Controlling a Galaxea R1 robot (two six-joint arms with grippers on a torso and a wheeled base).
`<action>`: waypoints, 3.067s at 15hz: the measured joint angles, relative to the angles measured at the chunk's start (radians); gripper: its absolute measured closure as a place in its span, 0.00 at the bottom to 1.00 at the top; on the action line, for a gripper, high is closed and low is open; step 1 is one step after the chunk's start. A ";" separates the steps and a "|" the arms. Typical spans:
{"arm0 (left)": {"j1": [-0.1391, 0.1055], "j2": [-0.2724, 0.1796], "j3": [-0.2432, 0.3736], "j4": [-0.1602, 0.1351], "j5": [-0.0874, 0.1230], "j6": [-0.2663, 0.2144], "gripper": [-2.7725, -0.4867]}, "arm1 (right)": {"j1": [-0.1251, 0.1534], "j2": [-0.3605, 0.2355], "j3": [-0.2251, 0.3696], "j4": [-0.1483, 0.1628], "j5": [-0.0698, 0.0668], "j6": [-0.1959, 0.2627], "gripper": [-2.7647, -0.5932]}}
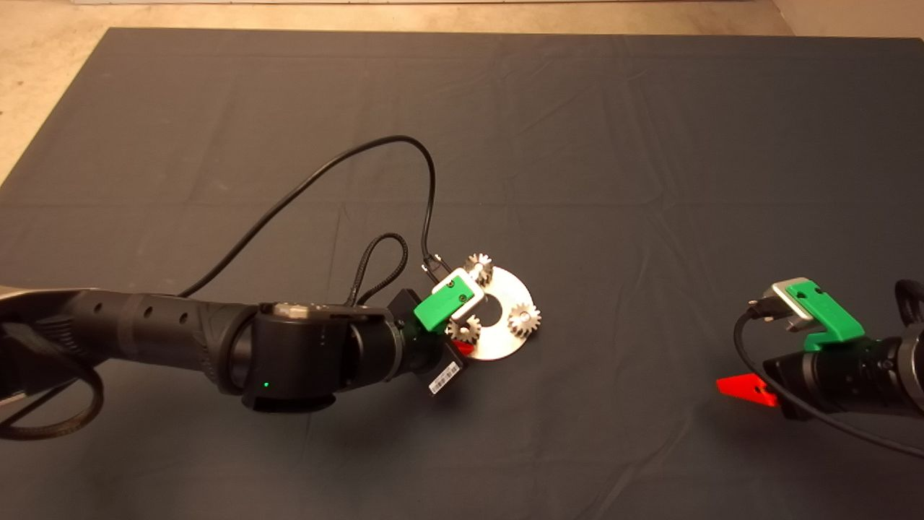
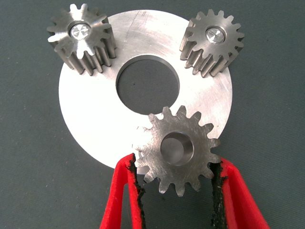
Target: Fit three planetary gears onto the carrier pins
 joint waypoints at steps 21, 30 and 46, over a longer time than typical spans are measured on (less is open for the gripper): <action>-0.001 -0.023 -0.043 0.011 -0.078 0.026 0.98 | 0.000 0.000 0.000 0.000 0.004 0.000 0.33; 0.001 -0.031 -0.026 0.007 -0.059 0.030 0.98 | 0.000 0.001 0.000 0.000 0.005 0.000 0.33; 0.005 -0.046 -0.019 0.008 -0.056 0.029 0.98 | 0.000 0.003 0.000 0.001 0.006 0.000 0.33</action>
